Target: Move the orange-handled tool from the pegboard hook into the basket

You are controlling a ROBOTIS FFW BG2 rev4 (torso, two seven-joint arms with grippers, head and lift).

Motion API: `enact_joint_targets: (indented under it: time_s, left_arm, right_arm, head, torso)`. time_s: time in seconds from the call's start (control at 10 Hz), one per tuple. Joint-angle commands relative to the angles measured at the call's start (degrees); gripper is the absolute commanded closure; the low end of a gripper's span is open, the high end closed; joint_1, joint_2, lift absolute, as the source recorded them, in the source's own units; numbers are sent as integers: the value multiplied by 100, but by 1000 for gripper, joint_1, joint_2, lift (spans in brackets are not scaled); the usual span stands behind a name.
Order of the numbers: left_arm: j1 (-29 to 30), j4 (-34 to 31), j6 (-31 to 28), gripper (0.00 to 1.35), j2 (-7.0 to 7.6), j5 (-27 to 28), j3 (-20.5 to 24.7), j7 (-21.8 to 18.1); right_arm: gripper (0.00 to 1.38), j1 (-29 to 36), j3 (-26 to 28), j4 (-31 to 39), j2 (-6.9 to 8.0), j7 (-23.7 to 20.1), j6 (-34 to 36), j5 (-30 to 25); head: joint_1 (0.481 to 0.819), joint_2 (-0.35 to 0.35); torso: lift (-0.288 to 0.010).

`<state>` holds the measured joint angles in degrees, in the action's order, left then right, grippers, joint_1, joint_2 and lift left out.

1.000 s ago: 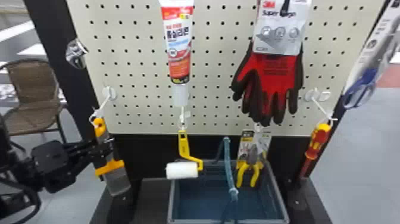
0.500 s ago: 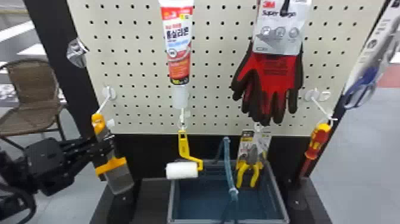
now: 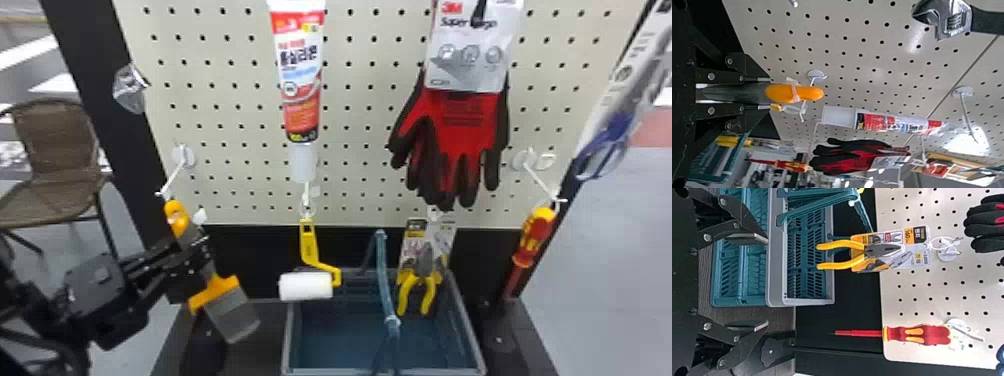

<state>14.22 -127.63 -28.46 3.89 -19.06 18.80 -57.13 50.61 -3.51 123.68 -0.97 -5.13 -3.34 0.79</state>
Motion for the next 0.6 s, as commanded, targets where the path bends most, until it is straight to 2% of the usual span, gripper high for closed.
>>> enact_joint_targets:
  time_s: [0.0,0.3,0.5]
  left_arm:
    - [205,197,227,1200,-29,-819,-210,220]
    - [538,703,974,1200,-90,-1847,-667,651]
    - [550,1449,1686,1200,-99,-2445,-1256,835]
  right_arm:
    - [518,-1,0,0,-8,3,0,0]
    - [518,-1,0,0,-8,3,0,9]
    - [518,-1,0,-14,-17,-6,0,17]
  head:
    - [549,0]
    - [549,0]
    - [549,0]
  torso:
    - [-100]
    - [-100]
    - [-100]
